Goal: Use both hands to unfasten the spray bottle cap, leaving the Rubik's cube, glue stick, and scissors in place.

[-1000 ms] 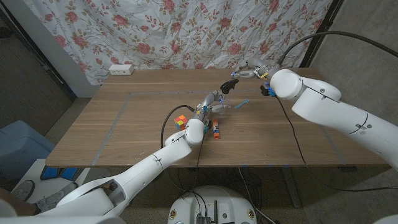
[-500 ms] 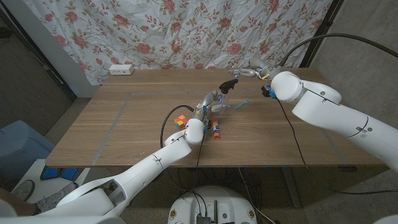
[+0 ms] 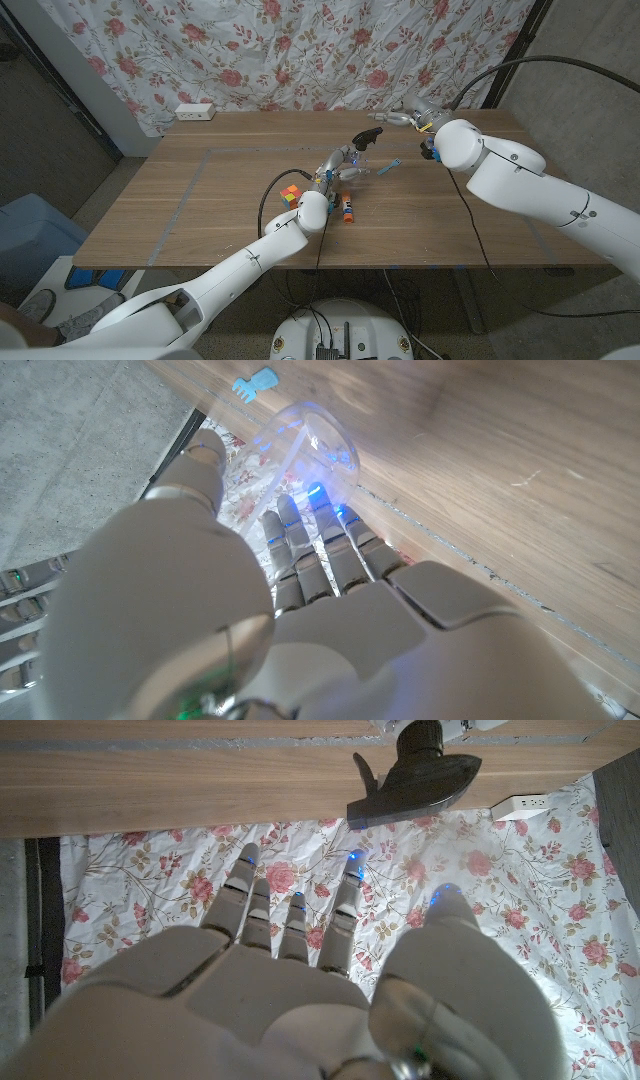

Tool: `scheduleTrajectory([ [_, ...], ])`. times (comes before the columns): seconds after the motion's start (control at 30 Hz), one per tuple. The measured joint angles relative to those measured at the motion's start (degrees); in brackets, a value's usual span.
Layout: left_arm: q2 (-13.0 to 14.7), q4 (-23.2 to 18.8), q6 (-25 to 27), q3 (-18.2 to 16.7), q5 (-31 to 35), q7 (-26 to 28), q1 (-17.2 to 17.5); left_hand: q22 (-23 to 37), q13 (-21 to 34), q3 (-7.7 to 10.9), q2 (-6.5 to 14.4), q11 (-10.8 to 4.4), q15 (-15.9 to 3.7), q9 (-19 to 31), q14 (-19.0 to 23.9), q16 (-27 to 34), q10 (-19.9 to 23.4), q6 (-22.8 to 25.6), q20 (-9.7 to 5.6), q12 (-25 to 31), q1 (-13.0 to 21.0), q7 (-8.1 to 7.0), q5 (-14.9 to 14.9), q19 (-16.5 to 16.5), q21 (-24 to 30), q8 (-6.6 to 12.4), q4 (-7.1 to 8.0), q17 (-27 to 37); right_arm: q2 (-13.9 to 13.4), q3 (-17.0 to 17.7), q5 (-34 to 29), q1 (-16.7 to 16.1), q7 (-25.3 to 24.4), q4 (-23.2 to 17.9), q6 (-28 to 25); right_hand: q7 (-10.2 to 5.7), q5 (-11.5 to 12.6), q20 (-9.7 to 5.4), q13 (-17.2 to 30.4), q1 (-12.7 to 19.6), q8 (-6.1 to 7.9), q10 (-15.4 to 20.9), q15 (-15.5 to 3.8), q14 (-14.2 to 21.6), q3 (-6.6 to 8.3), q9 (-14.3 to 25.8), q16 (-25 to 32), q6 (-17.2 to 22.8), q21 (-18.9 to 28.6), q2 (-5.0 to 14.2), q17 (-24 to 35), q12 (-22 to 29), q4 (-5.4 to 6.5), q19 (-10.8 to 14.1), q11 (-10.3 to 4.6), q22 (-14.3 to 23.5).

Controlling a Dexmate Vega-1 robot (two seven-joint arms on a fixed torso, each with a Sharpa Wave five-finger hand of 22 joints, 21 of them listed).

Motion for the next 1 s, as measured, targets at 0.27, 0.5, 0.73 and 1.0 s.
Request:
scheduleTrajectory([
  [0.27, 0.07, -0.12, 0.00, 0.00, -0.05, -0.07, 0.08, 0.00, 0.00, 0.00, 0.00, 0.00, 0.00, -0.01, 0.00, 0.00, 0.00, 0.00, 0.00, 0.00, 0.00, 0.00, 0.00, 0.00, 0.00, 0.22, 0.00, -0.01, -0.97, -0.69, -0.42, 0.99, 1.71, -0.04, 0.95, -1.00, 0.39, -0.20, -0.01, 3.39, -1.84, -2.07, 0.13, -1.34, 1.57, -0.26, -0.74, -4.34, -0.24, 0.05, -0.31, -0.23, -2.99, -0.25, 0.60, 0.00],
  [0.5, 0.12, -0.15, 0.00, 0.00, -0.13, -0.23, 0.09, 0.00, 0.00, 0.25, 0.00, 0.00, 0.00, 0.02, 0.00, 0.00, 0.00, 0.00, 0.00, 0.00, 0.00, 0.00, 0.00, 0.00, 0.00, 0.22, -0.24, -0.02, -2.14, -1.27, -1.06, 2.27, 4.44, 0.43, 2.91, -2.09, 1.77, -0.19, -0.01, 5.81, -3.51, -4.51, 0.28, -3.11, 3.00, 0.16, -1.39, -9.06, -0.24, 0.07, -0.57, -0.23, -5.70, -1.07, 0.46, 0.00],
  [0.73, 0.12, 0.07, -0.09, 0.00, -0.19, -0.49, -0.06, 0.00, 0.00, 0.25, 0.00, 0.00, 0.01, -0.16, -0.01, 0.00, 0.00, 0.00, 0.00, -0.01, 0.00, 0.00, 0.00, 0.00, 0.00, 0.22, -0.24, -0.02, -3.16, -2.36, -2.88, 4.06, 8.61, 0.94, 4.69, -3.25, 2.61, -0.18, -0.01, 7.92, -3.87, -6.21, 0.14, -4.37, 3.94, 0.44, -1.82, -10.84, -0.24, -0.38, -0.62, -0.23, -7.11, -1.90, 0.05, -0.01],
  [1.0, 0.12, 0.20, -0.20, 0.08, -0.23, -0.83, -0.30, 0.00, 0.22, 0.25, 0.00, 0.00, 0.01, -0.21, -0.01, -0.01, 0.00, 0.00, 0.00, -0.01, 0.00, 0.00, 0.00, 0.00, 0.00, 0.21, -0.24, 0.29, -4.60, -3.88, -5.72, 6.69, 14.44, 1.95, 7.07, -4.95, 3.32, 0.01, -0.01, 9.86, -4.71, -8.81, 0.42, -5.73, 4.41, 0.70, -2.03, -14.37, -0.46, -1.44, -0.86, -0.43, -7.58, -2.50, 0.60, -0.01],
])
